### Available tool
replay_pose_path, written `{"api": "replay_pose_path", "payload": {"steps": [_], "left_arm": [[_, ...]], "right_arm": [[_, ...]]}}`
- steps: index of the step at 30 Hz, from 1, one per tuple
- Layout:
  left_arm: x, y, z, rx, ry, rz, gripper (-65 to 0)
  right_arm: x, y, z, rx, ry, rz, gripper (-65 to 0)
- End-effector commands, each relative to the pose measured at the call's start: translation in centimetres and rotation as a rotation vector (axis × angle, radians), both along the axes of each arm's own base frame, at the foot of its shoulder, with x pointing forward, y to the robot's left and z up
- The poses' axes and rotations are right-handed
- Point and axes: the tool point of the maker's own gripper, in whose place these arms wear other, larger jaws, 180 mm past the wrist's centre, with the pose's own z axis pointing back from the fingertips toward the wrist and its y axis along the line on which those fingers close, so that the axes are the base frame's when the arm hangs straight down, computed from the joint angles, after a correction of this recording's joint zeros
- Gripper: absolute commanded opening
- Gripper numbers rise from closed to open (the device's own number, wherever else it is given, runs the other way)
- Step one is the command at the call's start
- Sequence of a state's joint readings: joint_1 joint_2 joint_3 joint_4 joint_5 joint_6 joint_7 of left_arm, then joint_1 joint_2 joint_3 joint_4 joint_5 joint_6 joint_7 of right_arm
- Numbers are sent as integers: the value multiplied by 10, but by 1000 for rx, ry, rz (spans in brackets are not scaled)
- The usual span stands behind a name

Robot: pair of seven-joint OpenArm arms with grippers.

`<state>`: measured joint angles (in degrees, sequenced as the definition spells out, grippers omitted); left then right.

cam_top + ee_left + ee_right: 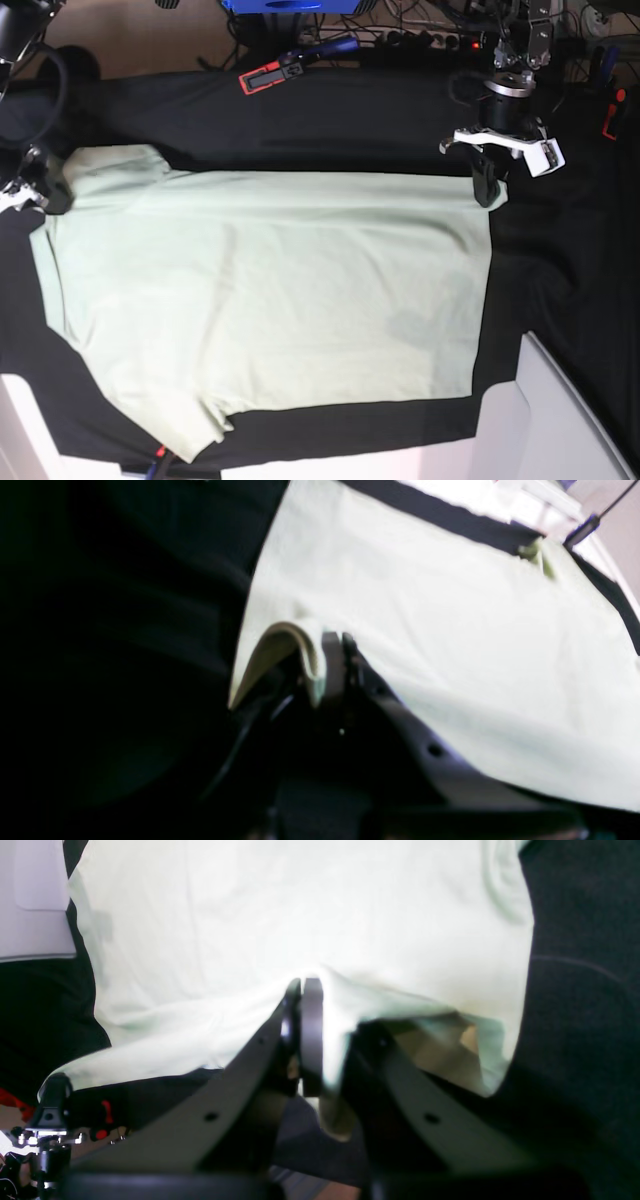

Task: Fold the T-shirt properly
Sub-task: 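Lift the shoulder edges and pull them across the shirt toward the hem, then lower the folded edge onto the shirt and open both grippers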

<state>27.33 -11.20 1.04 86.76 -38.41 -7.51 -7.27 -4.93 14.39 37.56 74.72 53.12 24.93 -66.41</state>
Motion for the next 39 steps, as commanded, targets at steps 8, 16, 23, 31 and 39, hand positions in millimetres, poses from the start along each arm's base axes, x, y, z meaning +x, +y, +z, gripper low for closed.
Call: {"api": "replay_pose_path", "payload": {"steps": [8,16,23,31,39], "left_arm": [[14,26,34,65,-91,67,-650],[38,58,51,96,-18,92,-650],[63,58,59,76,-14,83,-650],[79,52,53,45,33,64,-650],[59,53,41,56,78,56,-650]], "right_arm": [[33,1,20,-10,-42,2,-649],[48,5,28,-5,-65,16,-649],[67,15,36,10,-70,13,-649],[73,7,34,18,-56,1,-649],[38,1,13,24,26,-9,-649]]}}
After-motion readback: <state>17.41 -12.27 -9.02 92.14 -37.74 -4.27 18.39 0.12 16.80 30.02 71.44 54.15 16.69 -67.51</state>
